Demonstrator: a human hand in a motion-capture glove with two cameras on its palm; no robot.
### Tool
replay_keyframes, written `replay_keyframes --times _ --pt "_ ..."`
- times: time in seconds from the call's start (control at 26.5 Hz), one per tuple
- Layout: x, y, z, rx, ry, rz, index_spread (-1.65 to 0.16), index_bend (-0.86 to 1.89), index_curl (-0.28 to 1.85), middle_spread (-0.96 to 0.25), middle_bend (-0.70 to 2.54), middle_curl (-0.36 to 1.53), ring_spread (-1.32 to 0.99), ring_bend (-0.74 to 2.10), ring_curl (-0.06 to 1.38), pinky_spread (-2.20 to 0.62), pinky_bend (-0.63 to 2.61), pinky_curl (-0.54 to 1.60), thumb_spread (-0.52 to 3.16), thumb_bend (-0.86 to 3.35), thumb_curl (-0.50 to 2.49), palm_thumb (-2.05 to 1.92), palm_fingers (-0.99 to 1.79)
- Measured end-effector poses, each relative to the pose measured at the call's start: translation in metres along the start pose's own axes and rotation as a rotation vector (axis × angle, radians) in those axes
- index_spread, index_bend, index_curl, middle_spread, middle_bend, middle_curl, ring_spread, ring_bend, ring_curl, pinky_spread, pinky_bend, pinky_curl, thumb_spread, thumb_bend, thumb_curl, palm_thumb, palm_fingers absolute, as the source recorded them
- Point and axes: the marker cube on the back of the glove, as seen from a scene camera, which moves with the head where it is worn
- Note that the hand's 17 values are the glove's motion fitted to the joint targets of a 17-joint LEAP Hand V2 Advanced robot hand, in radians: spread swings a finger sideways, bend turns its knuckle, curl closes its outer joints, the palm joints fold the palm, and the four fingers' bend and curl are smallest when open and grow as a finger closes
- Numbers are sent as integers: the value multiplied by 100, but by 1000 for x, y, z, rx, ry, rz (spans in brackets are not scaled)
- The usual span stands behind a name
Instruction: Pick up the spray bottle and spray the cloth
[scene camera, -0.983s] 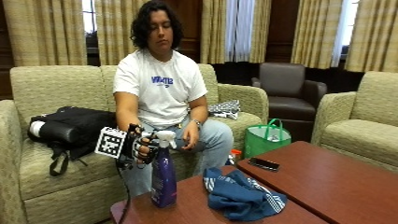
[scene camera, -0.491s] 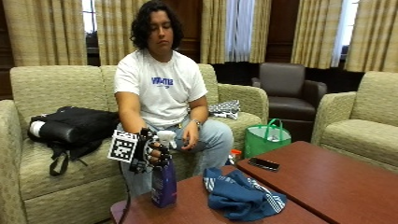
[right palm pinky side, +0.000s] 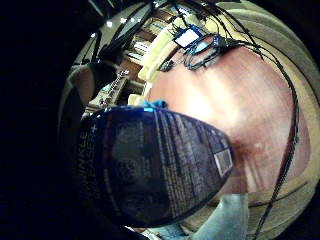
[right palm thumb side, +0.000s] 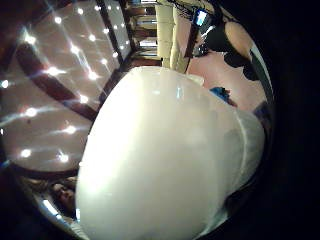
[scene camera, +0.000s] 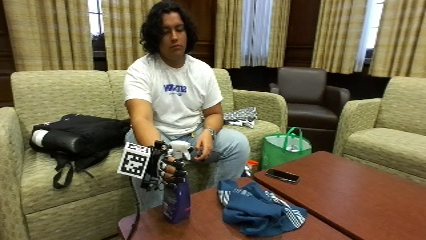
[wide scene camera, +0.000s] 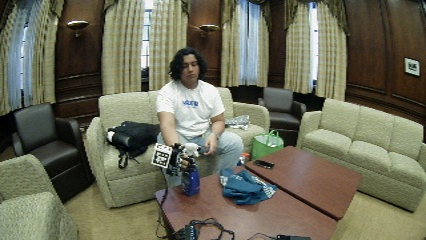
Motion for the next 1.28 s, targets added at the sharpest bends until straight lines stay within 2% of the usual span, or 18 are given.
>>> replay_keyframes --times 0.3,0.79,1.02,1.17,1.28 --pt "-2 -21 12 17 19 36 -37 11 32 -20 26 45 -21 52 41 2 19 36 91 -3 38 65 83" --pt "0 -47 25 3 55 -3 -37 10 28 -20 26 44 -20 52 40 2 18 34 92 -3 37 64 85" --pt "1 -54 31 55 59 -149 -37 10 26 -20 28 44 -21 52 39 1 18 34 92 -3 36 63 87" --pt "-6 -52 33 50 57 -54 -36 16 28 -20 31 44 -21 52 39 1 14 32 92 -2 36 64 97" --pt "-11 -54 34 53 31 -42 -35 18 29 -20 33 44 -21 51 38 0 12 30 94 -1 36 67 104"
